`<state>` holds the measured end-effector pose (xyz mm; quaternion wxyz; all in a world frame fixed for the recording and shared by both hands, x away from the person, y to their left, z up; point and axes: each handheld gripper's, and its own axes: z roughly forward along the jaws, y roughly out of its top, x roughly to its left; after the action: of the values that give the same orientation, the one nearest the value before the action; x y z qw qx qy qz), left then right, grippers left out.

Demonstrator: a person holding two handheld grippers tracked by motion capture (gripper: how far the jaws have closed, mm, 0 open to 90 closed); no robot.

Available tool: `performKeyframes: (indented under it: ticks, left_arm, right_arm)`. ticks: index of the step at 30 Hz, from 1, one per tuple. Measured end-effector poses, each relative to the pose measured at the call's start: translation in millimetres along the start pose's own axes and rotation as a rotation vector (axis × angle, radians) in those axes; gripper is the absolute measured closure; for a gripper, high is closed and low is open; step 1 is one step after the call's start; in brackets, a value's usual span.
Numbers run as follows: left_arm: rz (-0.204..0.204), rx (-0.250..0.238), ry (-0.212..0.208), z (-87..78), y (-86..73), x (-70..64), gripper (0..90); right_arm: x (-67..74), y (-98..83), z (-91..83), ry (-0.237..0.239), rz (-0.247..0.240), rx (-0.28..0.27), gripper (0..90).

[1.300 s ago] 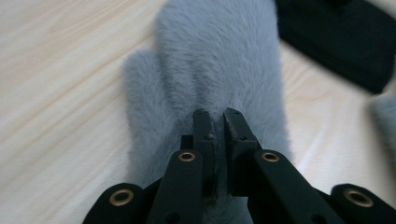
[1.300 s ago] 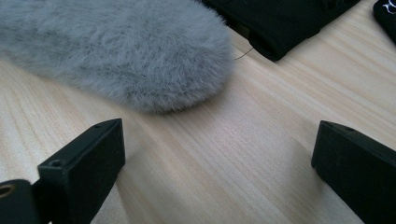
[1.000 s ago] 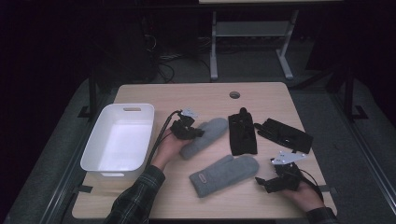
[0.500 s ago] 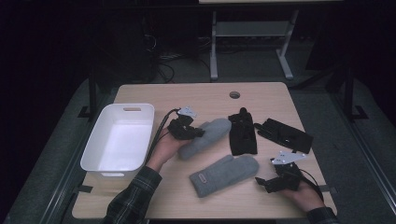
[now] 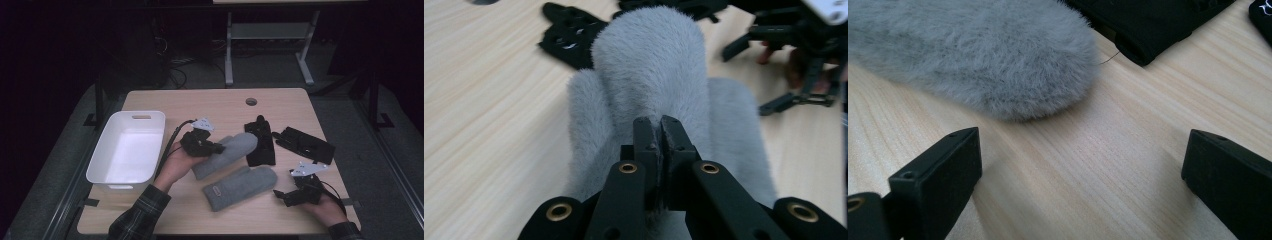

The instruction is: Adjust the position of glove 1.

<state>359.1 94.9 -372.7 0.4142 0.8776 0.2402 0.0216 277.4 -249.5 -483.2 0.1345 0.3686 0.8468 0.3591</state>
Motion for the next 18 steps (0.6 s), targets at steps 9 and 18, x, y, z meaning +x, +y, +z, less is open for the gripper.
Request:
performKeyframes:
  ticks: [9, 18]
  left_arm:
    - [0.046, 0.018, -0.047, 6.5, 2.6, -26.5, 86.9]
    - [0.077, 0.062, -0.088, 27.1, 0.0, -44.7, 86.8]
  right_arm:
    - [-0.1, 0.1, 0.0, 0.000, -0.003, 0.000, 2.5]
    - [-0.1, 0.1, 0.1, 0.001, -0.002, 0.000, 2.5]
